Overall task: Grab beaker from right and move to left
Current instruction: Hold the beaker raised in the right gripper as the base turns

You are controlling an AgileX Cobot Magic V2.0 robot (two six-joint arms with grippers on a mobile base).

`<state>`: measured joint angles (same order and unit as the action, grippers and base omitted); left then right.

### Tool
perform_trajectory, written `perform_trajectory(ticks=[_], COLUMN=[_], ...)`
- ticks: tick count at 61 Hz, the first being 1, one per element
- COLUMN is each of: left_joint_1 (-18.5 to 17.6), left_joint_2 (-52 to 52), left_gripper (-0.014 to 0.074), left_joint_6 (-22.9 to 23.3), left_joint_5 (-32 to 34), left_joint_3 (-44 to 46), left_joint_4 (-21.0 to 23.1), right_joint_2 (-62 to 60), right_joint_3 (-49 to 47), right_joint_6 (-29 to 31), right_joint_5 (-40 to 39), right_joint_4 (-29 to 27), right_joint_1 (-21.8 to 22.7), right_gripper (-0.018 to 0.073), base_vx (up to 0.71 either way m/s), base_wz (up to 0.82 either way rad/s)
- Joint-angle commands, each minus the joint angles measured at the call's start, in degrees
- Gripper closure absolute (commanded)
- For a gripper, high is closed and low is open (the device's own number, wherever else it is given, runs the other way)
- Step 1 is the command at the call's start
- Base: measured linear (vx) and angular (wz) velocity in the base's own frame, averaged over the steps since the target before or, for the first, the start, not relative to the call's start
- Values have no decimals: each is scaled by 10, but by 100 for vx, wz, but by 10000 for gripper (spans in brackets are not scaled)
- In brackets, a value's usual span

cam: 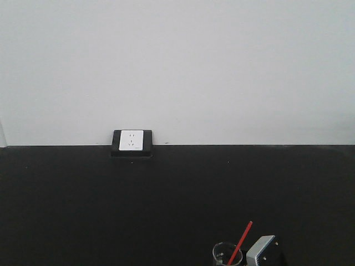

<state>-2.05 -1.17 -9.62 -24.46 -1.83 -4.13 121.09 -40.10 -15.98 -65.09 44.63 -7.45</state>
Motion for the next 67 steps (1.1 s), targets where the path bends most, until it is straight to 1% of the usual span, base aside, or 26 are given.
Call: perform_trajectory(ticks=[1, 8, 14, 20, 24, 27, 30, 35, 45, 51, 61, 67], left_joint_1=[-4, -4, -4, -4, -4, -4, -4, -4, -4, -4, -4, -4], left_joint_2=[-4, -4, -4, -4, -4, -4, -4, -4, -4, -4, -4, -4], left_gripper=[603, 603, 603, 603, 603, 603, 603, 603, 603, 603, 603, 603], left_joint_6=[1, 1, 1, 1, 1, 1, 1, 1, 1, 1, 1, 1], left_joint_5=[44, 44, 44, 44, 44, 44, 44, 44, 44, 44, 44, 44], left_joint_3=[-11, -11, -11, -11, -11, -11, -11, -11, -11, -11, -11, -11], left_joint_4=[-1, -1, -1, -1, -1, -1, -1, -1, -1, -1, -1, -1], right_joint_2=[-37, -67, -110, -174, -227, -270, -306, -373, -506, -578, -676, -710], right_joint_3=[-10, -10, -10, -10, -10, -10, -10, -10, -10, -10, -10, -10], right_joint_6=[-3, -36, -76, -141, -176, -191, -195, -200, -252, -267, -268, -267], right_joint_5=[-118, -89, -24, 66, 146, 208, 264, 332, 455, 514, 622, 651], right_joint_4=[-28, -40, -53, -65, -72, -72, -72, -67, -61, -61, -61, -61], right_joint_1=[3, 3, 3, 3, 3, 3, 3, 3, 3, 3, 3, 3], right_gripper=[568, 564, 564, 563, 563, 563, 563, 563, 563, 563, 563, 563], base_vx=[0, 0, 0, 0, 0, 0, 0, 0, 0, 0, 0, 0], base_wz=[0, 0, 0, 0, 0, 0, 0, 0, 0, 0, 0, 0])
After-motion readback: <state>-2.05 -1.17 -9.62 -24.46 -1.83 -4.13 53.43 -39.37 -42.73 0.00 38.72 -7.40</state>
